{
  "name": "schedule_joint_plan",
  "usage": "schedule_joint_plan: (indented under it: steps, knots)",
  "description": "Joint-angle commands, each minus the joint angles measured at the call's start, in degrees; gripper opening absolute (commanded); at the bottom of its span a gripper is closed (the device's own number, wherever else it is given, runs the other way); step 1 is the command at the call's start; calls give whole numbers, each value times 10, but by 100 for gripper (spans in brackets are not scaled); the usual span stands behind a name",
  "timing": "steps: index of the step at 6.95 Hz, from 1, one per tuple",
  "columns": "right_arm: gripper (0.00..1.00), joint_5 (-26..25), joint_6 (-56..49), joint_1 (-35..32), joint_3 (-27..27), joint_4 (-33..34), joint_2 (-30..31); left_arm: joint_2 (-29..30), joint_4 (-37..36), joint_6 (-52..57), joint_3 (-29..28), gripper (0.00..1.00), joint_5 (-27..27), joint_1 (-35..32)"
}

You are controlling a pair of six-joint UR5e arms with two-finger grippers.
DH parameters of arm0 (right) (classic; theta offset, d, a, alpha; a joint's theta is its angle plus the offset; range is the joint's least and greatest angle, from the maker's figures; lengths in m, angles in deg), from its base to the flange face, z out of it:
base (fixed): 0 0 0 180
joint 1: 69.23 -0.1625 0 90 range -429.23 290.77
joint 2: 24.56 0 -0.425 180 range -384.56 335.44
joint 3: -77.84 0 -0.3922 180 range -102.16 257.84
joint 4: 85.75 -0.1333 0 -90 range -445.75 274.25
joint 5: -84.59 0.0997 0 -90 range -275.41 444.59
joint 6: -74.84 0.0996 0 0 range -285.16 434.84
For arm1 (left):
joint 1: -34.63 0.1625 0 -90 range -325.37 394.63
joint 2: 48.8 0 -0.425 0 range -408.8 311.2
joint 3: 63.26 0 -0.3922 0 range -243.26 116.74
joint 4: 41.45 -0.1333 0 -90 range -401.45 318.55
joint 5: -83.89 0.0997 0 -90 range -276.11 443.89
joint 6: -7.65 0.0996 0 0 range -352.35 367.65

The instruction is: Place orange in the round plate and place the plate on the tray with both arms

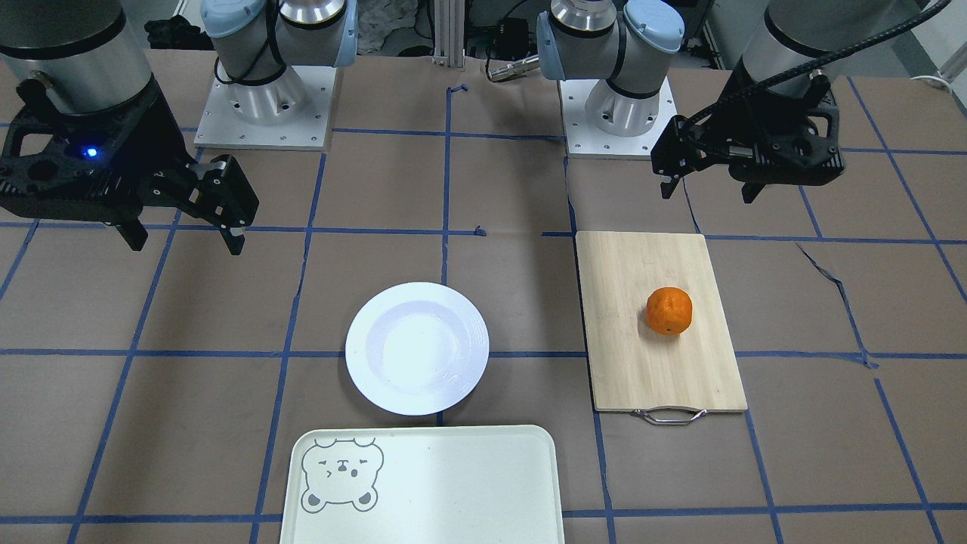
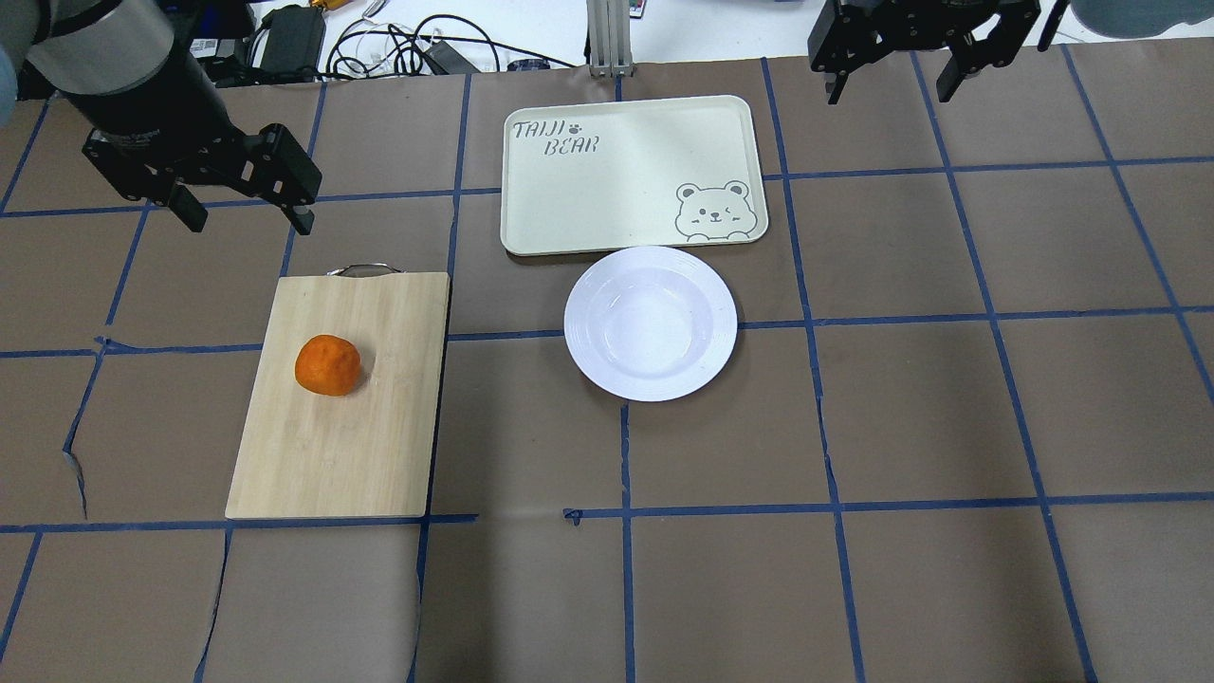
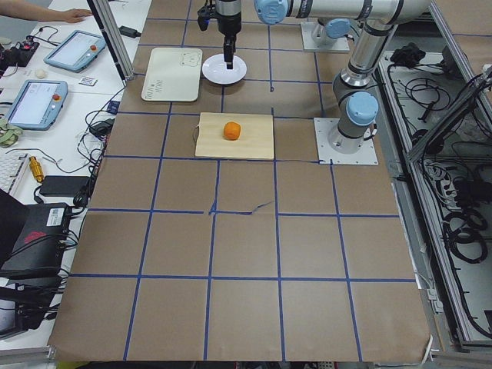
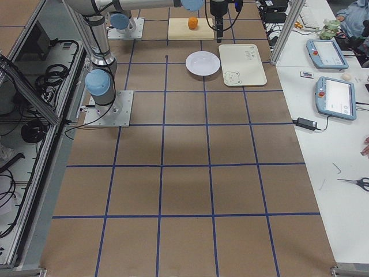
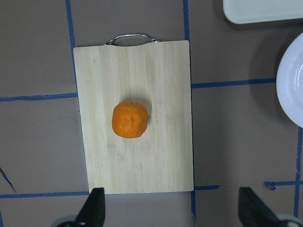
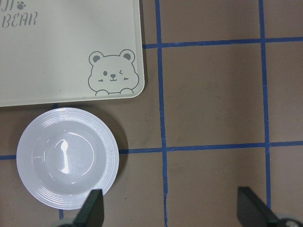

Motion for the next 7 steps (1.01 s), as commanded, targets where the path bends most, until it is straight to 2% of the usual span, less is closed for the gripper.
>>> schedule_joint_plan:
  steps: [1, 7]
  knots:
    - [100, -3, 0, 0, 0, -1, 0, 1, 1, 0, 0, 100, -2, 0]
    - [100, -3, 4, 0, 0, 0, -2, 0, 1, 0, 0, 100, -2, 0]
